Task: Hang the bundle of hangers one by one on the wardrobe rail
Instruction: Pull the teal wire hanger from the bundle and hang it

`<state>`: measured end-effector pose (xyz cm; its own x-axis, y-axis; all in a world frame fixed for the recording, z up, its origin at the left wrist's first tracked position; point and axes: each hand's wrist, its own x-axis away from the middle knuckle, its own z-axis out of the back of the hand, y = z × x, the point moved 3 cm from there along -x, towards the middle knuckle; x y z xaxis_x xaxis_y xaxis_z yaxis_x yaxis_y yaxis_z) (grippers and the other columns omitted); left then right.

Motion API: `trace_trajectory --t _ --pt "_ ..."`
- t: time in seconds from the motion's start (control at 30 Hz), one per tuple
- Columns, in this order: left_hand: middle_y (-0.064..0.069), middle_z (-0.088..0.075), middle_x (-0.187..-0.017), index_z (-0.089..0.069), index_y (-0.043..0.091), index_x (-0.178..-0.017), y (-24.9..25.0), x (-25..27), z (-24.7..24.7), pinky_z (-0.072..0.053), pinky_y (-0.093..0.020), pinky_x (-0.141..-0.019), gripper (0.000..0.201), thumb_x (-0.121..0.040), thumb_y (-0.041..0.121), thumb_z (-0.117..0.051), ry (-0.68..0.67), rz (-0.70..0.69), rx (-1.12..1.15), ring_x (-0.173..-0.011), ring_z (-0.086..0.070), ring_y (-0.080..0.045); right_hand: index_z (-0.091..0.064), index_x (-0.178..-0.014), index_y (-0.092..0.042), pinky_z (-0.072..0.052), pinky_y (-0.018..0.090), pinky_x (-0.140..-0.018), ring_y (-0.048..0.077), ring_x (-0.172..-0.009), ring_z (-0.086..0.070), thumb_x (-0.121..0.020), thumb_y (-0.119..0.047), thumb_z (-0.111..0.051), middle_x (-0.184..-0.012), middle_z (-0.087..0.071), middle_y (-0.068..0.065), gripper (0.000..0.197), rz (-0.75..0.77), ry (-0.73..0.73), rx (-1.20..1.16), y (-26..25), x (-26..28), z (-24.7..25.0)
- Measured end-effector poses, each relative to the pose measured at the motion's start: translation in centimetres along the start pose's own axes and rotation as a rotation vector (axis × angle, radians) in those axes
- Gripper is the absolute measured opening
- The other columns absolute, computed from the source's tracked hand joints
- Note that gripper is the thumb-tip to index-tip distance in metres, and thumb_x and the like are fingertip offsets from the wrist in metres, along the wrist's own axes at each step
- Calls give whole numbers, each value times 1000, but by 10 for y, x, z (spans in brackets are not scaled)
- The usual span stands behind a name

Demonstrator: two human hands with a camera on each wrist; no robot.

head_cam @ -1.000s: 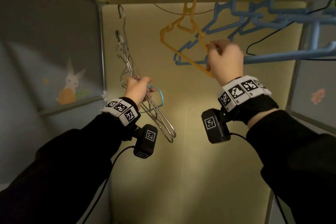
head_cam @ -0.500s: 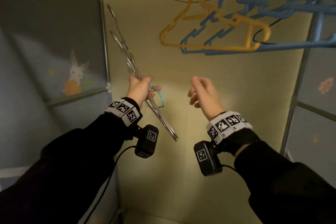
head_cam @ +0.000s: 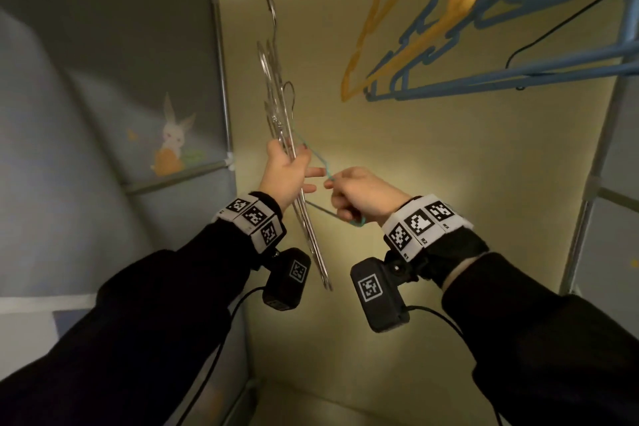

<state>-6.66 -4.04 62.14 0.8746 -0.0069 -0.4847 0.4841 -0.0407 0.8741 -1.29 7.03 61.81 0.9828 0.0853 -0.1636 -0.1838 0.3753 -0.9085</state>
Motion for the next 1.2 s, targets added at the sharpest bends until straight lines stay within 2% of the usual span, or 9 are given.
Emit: trace_trajectory --t 0.1,0.23,0.33,0.4,0.47,0.7,0.83,0.97,1.2 --pt "-5 -46 -125 -30 16 -111 1 -3 10 -53 -26 -50 23 -96 25 -44 43 18 16 -67 -70 -8 -47 -74 -18 -20 19 -42 6 -25 -29 -90 -7 -33 -42 -40 -3 24 16 146 -21 5 0 10" --pt "-8 -56 -129 -30 17 -110 0 -2 23 -53 -24 -44 20 -94 19 -42 139 56 70 -53 -66 -6 -54 -85 -14 -24 20 -44 7 -44 -32 -92 -12 -38 -57 -39 -3 17 127 216 171 1 3 17" --pt "-10 -60 -121 -29 17 -107 -4 1 29 -51 -21 -40 16 -94 12 -38 199 85 141 -42 -62 -5 -62 -91 6 -38 30 -54 23 -54 -44 -90 -15 -43 -59 -48 6 28 209 361 314 -4 6 22" --pt "-11 -60 -118 -29 17 -107 -8 3 34 -50 -22 -40 15 -95 11 -35 235 107 174 -40 -61 -6 -65 -93 6 -47 35 -69 35 -72 -58 -91 -18 -42 -72 -60 18 33 245 452 412 -7 10 24" --pt "-11 -59 -117 -28 16 -109 -13 5 40 -50 -23 -42 15 -95 11 -33 253 125 180 -40 -61 -7 -66 -90 2 -42 33 -69 37 -85 -60 -93 -20 -39 -83 -65 21 35 279 511 504 -12 11 22" --pt "-8 -60 -119 -29 16 -109 -13 -12 63 -46 -25 -46 14 -96 13 -33 235 103 99 -41 -61 -5 -63 -91 -2 -29 29 -63 36 -85 -61 -95 -24 -37 -88 -66 19 34 453 709 616 -49 -7 11" --pt "-8 -60 -117 -30 15 -109 -2 -37 72 -44 -21 -42 14 -96 13 -34 211 81 70 -40 -59 -2 -62 -101 -4 -30 28 -64 34 -88 -62 -96 -23 -36 -94 -68 18 33 525 827 615 -78 -15 14" --pt "-10 -64 -113 -31 14 -110 6 -63 78 -43 -22 -45 15 -96 18 -36 176 48 77 -38 -57 -3 -63 -92 -2 -34 30 -62 38 -83 -63 -94 -21 -37 -83 -65 18 33 539 899 641 -96 -32 29" --pt "1 -64 -87 -34 15 -110 3 -95 70 -42 -20 -44 18 -96 25 -40 141 40 138 -36 -54 -1 -64 -96 -8 -30 27 -63 36 -81 -62 -94 -22 -38 -80 -65 15 29 539 993 665 -88 -29 43"
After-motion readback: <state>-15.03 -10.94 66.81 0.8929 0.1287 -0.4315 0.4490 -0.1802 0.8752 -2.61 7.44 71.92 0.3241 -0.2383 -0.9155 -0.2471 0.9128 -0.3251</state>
